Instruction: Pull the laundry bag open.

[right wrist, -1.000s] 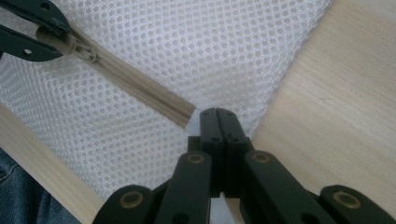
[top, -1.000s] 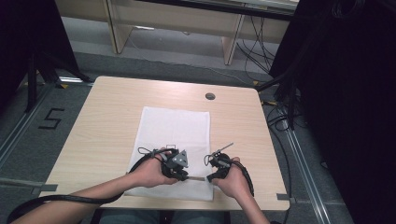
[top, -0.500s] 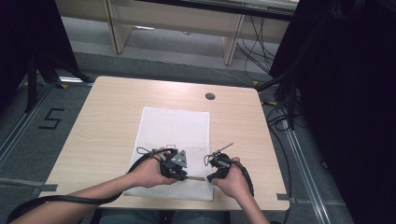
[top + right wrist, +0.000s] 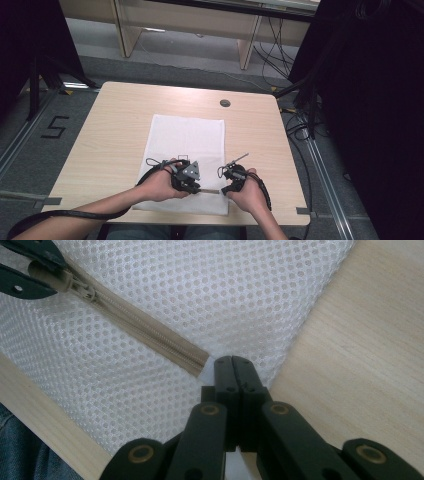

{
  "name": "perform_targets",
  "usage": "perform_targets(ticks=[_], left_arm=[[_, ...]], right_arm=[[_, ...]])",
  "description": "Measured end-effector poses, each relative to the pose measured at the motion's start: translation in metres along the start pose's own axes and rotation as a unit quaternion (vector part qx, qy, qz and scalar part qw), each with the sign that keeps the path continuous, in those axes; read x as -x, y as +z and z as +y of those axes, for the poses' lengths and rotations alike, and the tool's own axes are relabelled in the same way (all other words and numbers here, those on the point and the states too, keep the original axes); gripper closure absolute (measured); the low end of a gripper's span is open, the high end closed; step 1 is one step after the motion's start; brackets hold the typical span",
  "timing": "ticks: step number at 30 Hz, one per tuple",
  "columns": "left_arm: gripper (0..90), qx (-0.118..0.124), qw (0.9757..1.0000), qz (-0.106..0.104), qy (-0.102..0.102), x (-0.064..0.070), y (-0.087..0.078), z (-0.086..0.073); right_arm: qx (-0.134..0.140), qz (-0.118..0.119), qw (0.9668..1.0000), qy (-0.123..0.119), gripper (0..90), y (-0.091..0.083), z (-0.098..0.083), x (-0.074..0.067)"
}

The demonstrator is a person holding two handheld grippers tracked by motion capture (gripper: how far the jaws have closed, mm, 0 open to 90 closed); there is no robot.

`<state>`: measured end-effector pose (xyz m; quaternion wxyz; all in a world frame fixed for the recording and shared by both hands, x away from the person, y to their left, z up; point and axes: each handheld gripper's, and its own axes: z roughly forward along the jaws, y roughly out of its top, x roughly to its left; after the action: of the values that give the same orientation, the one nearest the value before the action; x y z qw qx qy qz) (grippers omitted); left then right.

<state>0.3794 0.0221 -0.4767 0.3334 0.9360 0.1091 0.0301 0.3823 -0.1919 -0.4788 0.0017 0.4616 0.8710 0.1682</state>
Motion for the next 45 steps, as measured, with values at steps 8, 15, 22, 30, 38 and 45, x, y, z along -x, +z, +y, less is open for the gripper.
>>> perform_targets(ticks=[8, 15, 22, 30, 38, 45], left_arm=[[81.7, -0.003, 1.0, 0.004, 0.007, 0.0, -0.004, -0.002], [81.7, 0.004, 1.0, 0.003, -0.003, -0.001, -0.006, -0.006], [81.7, 0.005, 0.9999, 0.002, -0.009, -0.002, -0.008, -0.009], [81.6, 0.011, 0.9999, 0.002, -0.009, -0.002, -0.011, -0.011], [81.6, 0.01, 0.9999, 0.005, -0.008, -0.002, -0.013, -0.012], [81.6, 0.007, 0.9999, 0.006, -0.006, -0.002, -0.013, -0.012]], right_arm=[[-0.002, 0.0, 1.0, -0.001, 90.0, 0.0, 0.001, 0.001], [0.004, 0.002, 1.0, -0.001, 90.0, 0.001, 0.0, 0.001], [0.004, 0.004, 1.0, -0.002, 90.0, 0.0, 0.0, 0.002], [0.004, 0.004, 1.0, -0.002, 90.0, 0.001, 0.0, 0.002], [0.001, 0.005, 1.0, 0.001, 90.0, 0.0, 0.0, 0.002], [0.002, 0.004, 1.0, -0.002, 90.0, 0.0, 0.0, 0.002]])
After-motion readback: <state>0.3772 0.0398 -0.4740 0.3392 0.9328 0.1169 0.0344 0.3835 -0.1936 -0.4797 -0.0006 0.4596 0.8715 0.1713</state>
